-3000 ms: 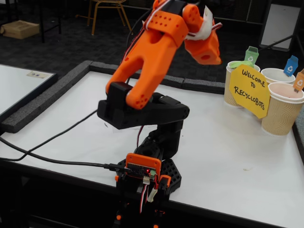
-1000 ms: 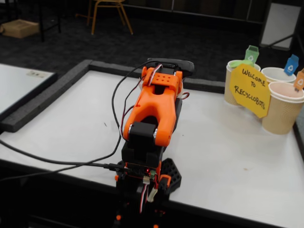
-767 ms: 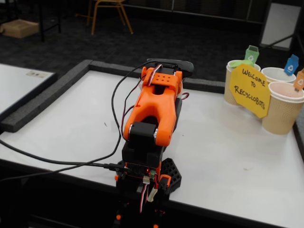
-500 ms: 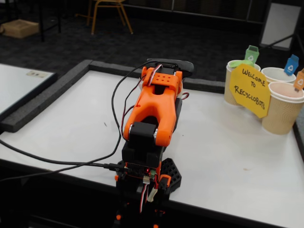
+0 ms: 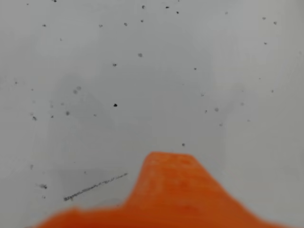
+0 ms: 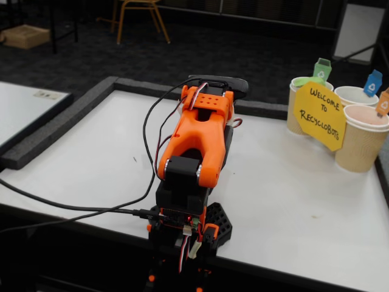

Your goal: Sort rubbish by color.

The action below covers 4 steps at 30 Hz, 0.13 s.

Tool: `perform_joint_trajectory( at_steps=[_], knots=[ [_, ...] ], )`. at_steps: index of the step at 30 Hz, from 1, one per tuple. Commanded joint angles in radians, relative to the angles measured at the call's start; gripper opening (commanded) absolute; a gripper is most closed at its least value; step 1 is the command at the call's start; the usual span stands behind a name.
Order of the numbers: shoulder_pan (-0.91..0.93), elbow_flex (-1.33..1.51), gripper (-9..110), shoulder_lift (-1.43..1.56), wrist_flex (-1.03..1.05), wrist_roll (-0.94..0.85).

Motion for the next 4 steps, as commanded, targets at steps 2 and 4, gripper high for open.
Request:
perform_joint_trajectory(
  at_steps=[2, 4],
  knots=[
    [0.017, -0.074, 1, 0.032, -0.009, 0.018],
    [0.017, -0.074, 1, 0.032, -0.009, 0.018]
  ],
)
